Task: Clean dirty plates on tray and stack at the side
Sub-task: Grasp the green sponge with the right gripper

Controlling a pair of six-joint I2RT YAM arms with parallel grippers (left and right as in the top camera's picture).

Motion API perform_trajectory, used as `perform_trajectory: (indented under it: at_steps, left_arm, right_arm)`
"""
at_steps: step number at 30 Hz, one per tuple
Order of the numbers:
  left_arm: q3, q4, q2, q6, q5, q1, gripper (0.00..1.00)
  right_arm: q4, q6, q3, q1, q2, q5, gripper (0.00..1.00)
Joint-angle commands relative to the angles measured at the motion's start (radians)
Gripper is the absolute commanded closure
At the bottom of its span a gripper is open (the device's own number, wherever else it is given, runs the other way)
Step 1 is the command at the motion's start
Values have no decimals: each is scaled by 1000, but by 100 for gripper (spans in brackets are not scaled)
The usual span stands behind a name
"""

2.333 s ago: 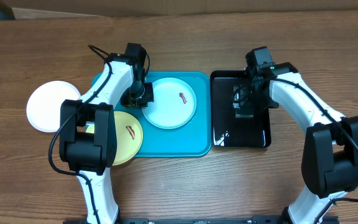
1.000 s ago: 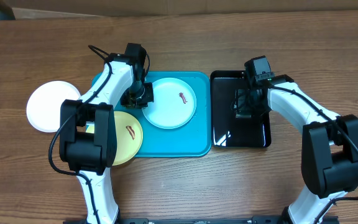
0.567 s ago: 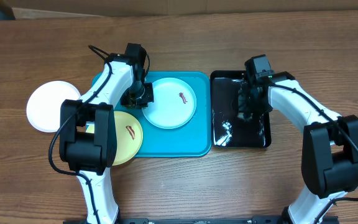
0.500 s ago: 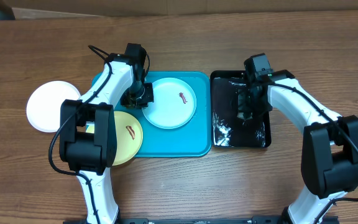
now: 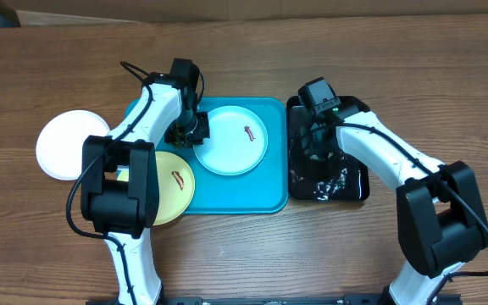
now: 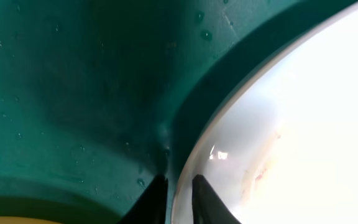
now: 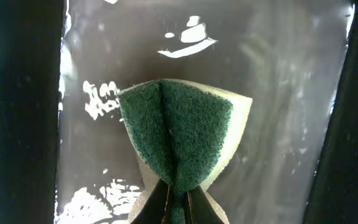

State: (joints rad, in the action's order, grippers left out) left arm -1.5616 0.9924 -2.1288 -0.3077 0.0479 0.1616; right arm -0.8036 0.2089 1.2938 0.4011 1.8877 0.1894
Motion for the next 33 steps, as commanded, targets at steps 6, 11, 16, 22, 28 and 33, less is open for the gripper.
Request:
perform_trajectory:
  at_steps: [6, 11, 16, 22, 28, 33]
  left_arm:
    - [8, -3, -3, -6, -14, -6, 96]
    - [8, -3, -3, -6, -14, -4, 89]
    - [8, 0, -3, -3, -14, -5, 89]
    - [8, 1, -3, -3, -14, -5, 89]
    - [8, 2, -3, -3, -14, -5, 88]
    - [8, 2, -3, -3, -14, -5, 88]
  right_arm:
    - [16, 9, -25, -3, -45, 35, 96]
    - [38, 9, -45, -3, -45, 34, 96]
    - [88, 9, -71, -3, -45, 34, 97]
    - [141, 9, -113, -3, -45, 34, 96]
    - [138, 3, -91, -3, -46, 34, 96]
    - [4, 1, 27, -3, -50, 35, 96]
